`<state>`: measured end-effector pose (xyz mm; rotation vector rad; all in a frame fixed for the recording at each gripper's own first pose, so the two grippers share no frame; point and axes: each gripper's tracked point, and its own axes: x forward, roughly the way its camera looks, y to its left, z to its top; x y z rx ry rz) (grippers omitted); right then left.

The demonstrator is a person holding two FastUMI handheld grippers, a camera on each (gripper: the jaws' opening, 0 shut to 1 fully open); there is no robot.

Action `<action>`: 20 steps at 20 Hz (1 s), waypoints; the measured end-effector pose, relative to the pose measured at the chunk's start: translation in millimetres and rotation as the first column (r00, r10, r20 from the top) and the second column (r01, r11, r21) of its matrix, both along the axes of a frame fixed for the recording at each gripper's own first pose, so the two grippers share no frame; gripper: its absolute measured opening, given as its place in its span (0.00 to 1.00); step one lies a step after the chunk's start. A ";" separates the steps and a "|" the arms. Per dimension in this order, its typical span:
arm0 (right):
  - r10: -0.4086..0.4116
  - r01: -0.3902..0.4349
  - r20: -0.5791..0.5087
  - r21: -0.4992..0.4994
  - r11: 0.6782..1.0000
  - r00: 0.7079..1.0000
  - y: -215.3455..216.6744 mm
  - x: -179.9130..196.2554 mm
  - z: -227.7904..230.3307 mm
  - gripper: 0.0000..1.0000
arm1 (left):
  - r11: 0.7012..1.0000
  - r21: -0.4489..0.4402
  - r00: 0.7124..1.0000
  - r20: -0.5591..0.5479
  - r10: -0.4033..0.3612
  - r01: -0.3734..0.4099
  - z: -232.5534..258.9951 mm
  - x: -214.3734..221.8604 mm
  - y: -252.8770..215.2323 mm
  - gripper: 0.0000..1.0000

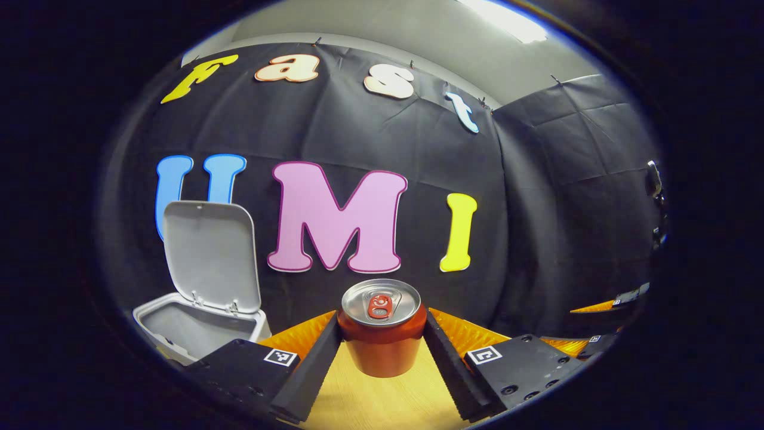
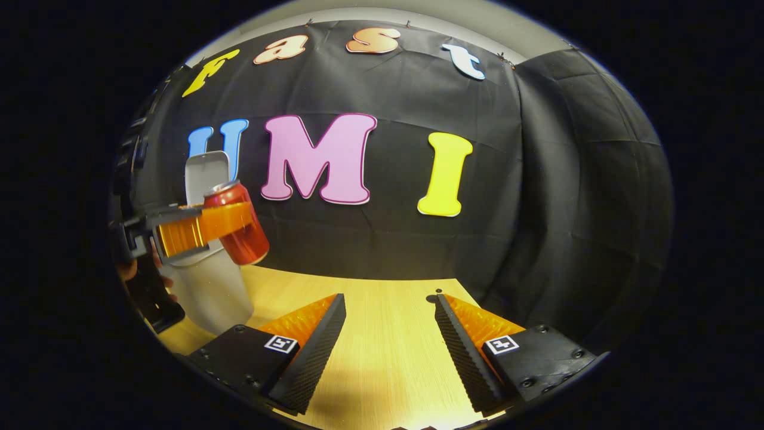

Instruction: Press the lid of the desktop garbage bin to open it, pick up the crumpled paper on the desktop and throw it into the bin, then pick up the pop can on the desktop and drop it into the bin, and finally close the garbage bin lid.

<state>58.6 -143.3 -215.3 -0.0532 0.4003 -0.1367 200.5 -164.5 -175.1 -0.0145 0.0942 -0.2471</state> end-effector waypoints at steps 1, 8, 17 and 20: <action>0.006 -0.006 0.008 0.000 1.000 1.000 3.8 3.0 8.0 0.98 | 1.000 0.002 1.000 0.005 0.019 -0.019 9.9 3.4 13.8 0.88; 0.076 -0.078 0.045 0.034 0.996 0.996 46.2 17.6 62.7 0.98 | 0.969 0.091 0.973 0.034 0.226 -0.228 42.5 23.0 140.7 0.88; 0.070 -0.071 0.035 0.015 0.997 0.997 44.9 -17.5 91.1 0.98 | 0.934 0.091 0.918 -0.178 0.355 -0.344 -45.4 24.7 236.3 0.88; 0.074 -0.074 0.018 -0.002 0.997 0.997 40.3 -26.5 88.2 0.98 | 0.925 0.115 0.907 -0.190 0.377 -0.361 -52.9 24.9 247.8 0.89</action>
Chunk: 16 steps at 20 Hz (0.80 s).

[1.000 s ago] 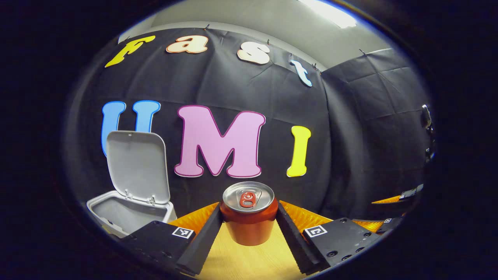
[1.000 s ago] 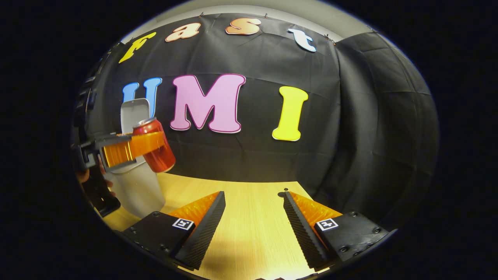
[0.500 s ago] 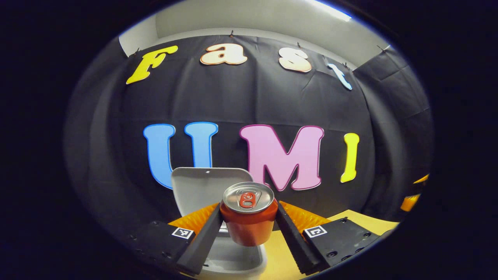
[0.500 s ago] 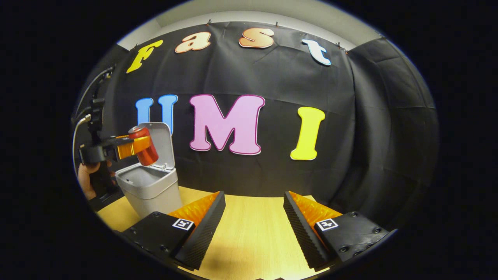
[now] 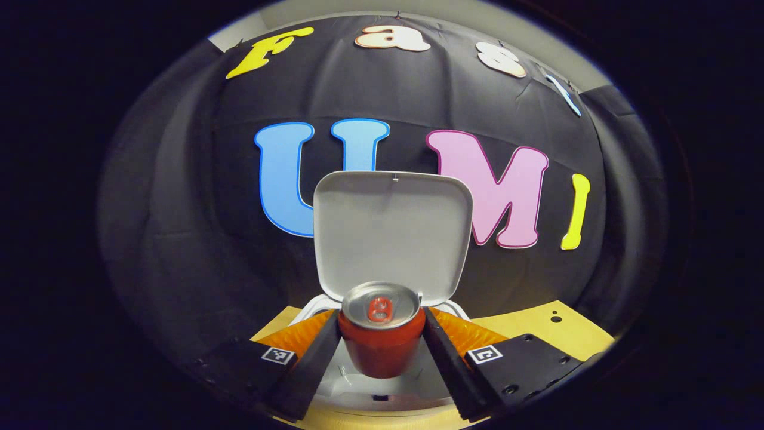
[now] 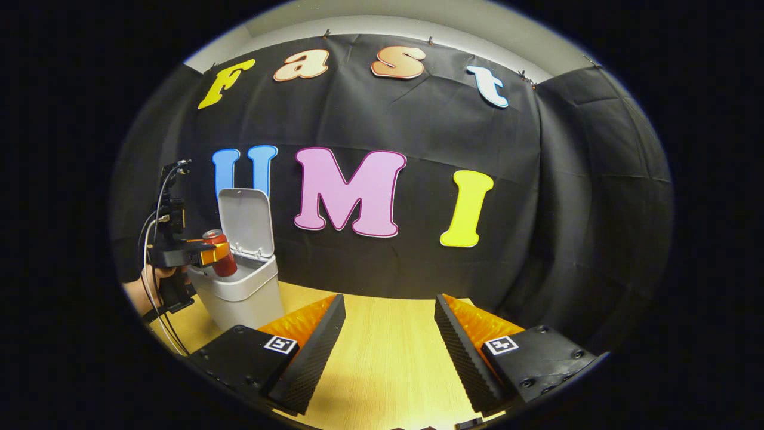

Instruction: Press the lid of the desktop garbage bin to open it, pick up the crumpled paper on the desktop and throw it into the bin, then pick up the pop can on the desktop and drop it into the bin, and finally close the garbage bin lid.

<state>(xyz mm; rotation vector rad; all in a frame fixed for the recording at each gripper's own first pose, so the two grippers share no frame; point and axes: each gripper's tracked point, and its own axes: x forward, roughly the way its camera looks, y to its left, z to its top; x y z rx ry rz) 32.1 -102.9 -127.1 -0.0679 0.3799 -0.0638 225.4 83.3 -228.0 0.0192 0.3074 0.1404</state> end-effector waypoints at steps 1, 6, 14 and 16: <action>-0.001 0.001 -0.011 0.005 1.000 1.000 0.2 -1.8 -3.4 0.98 | 1.000 0.008 1.000 0.000 0.008 -0.008 1.2 0.1 4.1 0.89; 0.011 -0.011 -0.016 0.021 1.000 1.000 5.3 4.1 -3.8 0.98 | 0.999 0.022 0.997 0.066 0.039 -0.040 32.7 5.9 14.0 0.95; 0.104 -0.108 0.074 0.049 0.993 0.992 31.6 47.7 34.4 0.98 | 0.999 -0.032 0.963 0.269 0.032 -0.025 144.2 50.3 15.5 0.94; 0.133 -0.138 0.091 0.050 0.989 0.987 38.8 58.7 42.6 0.98 | 1.000 -0.012 0.956 0.293 0.021 -0.018 159.0 66.5 18.5 0.94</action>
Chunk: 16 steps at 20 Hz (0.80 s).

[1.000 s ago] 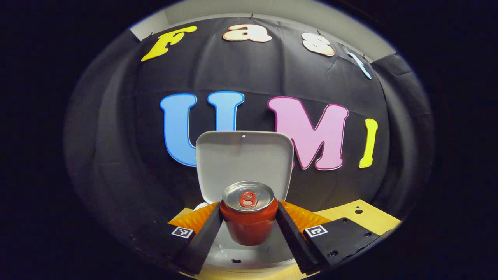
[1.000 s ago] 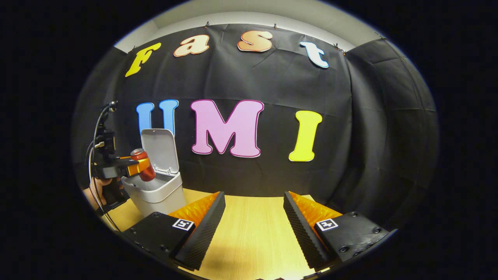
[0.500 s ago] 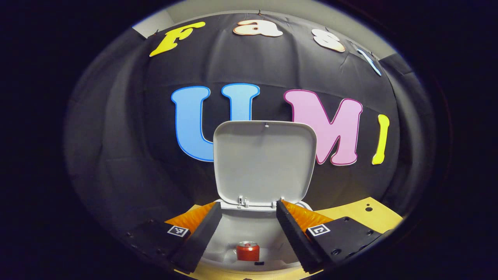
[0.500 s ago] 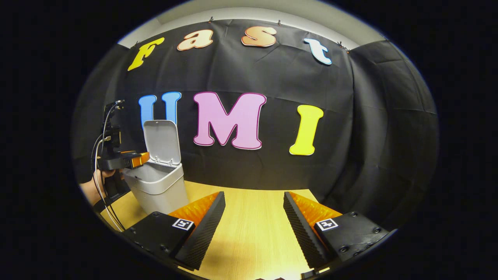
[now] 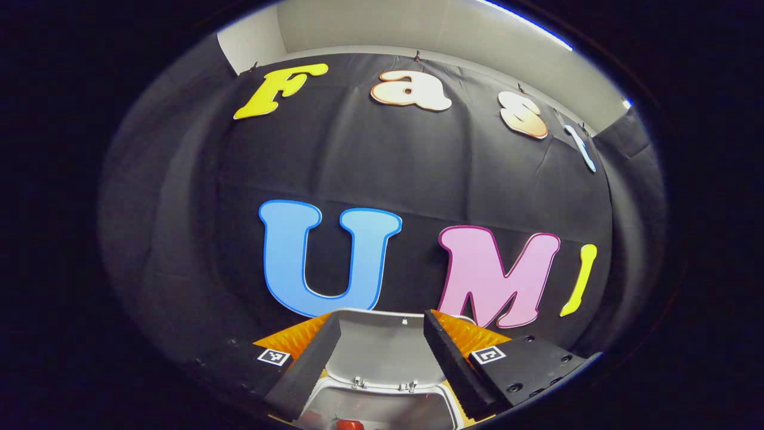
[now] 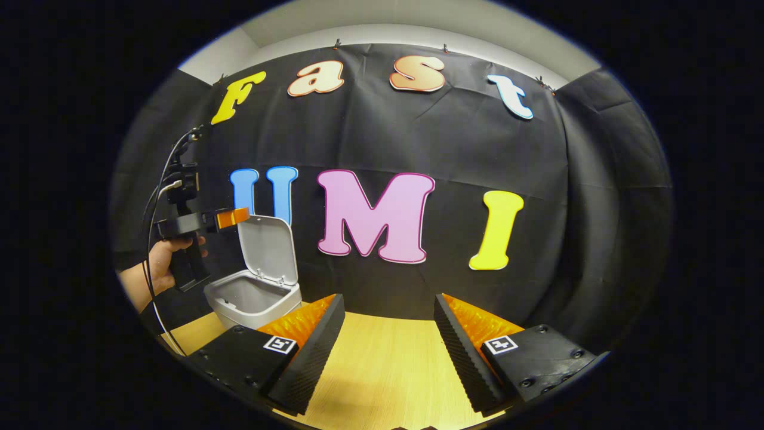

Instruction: Press the lid of the desktop garbage bin to open it, pick up the crumpled paper on the desktop and throw it into the bin, then pick up the pop can on the desktop and drop it into the bin, and finally close the garbage bin lid.

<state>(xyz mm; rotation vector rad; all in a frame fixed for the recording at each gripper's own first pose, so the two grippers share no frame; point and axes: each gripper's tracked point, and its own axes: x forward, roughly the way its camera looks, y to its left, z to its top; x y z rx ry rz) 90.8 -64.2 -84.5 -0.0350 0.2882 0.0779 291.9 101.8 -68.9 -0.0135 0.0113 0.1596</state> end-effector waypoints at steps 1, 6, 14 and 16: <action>0.012 -0.012 0.006 0.001 1.000 1.000 2.8 3.9 2.6 0.98 | 1.000 0.016 1.000 0.005 -0.007 0.007 4.0 7.5 0.6 0.94; 0.041 -0.041 0.046 0.004 0.999 0.998 8.7 20.9 6.6 0.98 | 0.998 0.004 0.997 0.040 -0.070 0.069 11.2 45.8 -7.3 0.93; 0.045 -0.045 0.000 0.010 0.999 0.999 3.0 14.9 -13.9 0.98 | 0.991 0.089 0.986 -0.142 -0.083 0.096 -25.8 68.3 -9.9 0.96; 0.037 -0.038 0.017 0.016 0.999 0.999 1.9 13.3 -10.9 0.98 | 0.989 0.099 0.979 -0.186 -0.088 0.107 -29.0 57.7 -12.4 0.97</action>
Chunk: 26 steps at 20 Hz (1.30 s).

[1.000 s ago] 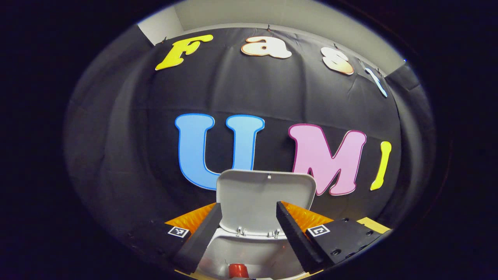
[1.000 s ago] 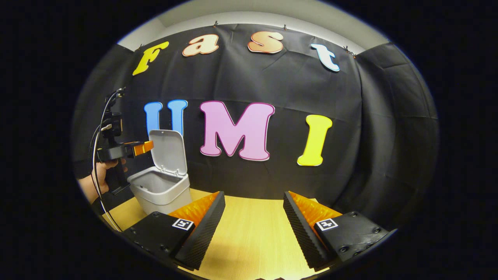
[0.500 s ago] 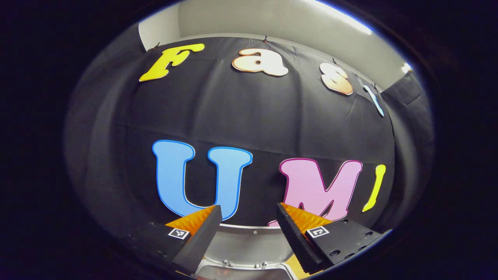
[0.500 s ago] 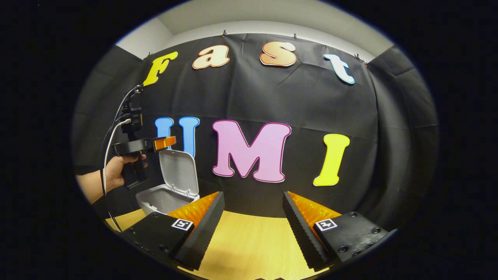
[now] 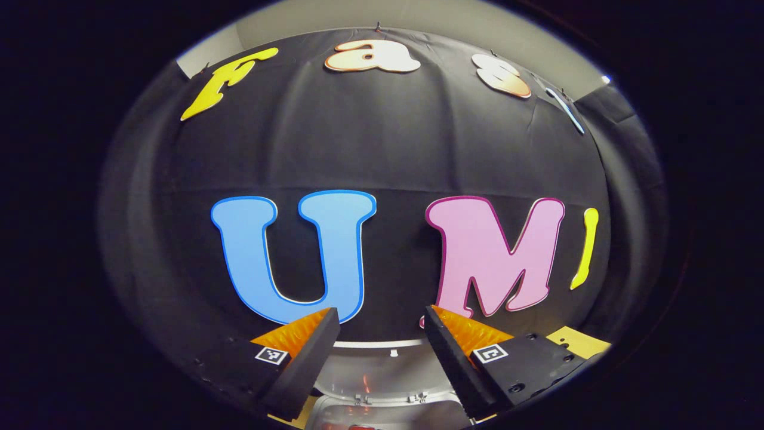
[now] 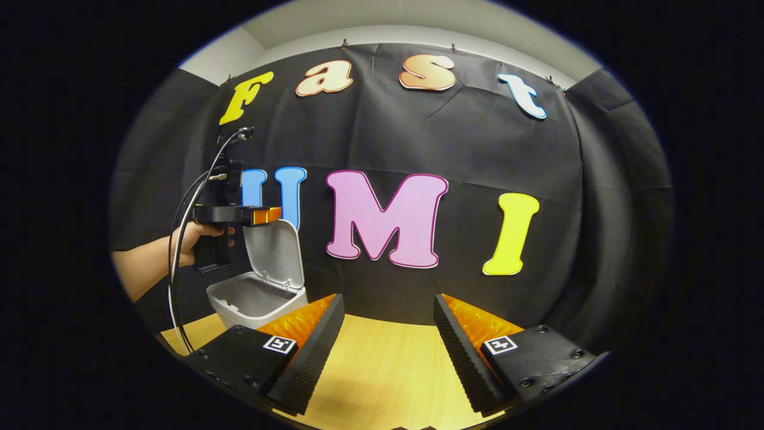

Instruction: Press the lid of the desktop garbage bin to open it, pick up the crumpled paper on the desktop and throw it into the bin, then pick up the pop can on the desktop and drop it into the bin, and finally close the garbage bin lid.

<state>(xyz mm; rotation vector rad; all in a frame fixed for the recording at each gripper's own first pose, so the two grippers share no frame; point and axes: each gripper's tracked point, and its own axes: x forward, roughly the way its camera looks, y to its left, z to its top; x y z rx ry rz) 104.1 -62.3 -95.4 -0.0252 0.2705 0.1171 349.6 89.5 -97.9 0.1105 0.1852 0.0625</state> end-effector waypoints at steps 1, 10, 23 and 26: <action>-0.002 0.002 -0.003 -0.002 1.000 1.000 -0.1 -1.7 -3.2 0.98 | 1.000 -0.002 1.000 -0.012 -0.003 0.003 1.9 -5.3 -0.6 0.98; -0.006 0.006 -0.035 0.001 1.000 0.999 6.5 -23.8 -17.1 0.98 | 0.999 -0.030 0.993 -0.111 0.030 -0.034 -24.6 -94.6 -7.5 0.98; 0.042 -0.043 -0.155 -0.004 0.999 0.987 36.4 -61.0 -69.6 0.98 | 0.995 -0.016 0.971 -0.221 0.096 -0.102 -134.2 -175.5 -5.5 0.96; 0.029 -0.030 -0.173 -0.002 1.000 0.985 34.1 -68.3 -74.8 0.98 | 0.995 -0.032 0.972 -0.219 0.085 -0.095 -144.9 -180.5 -5.1 0.96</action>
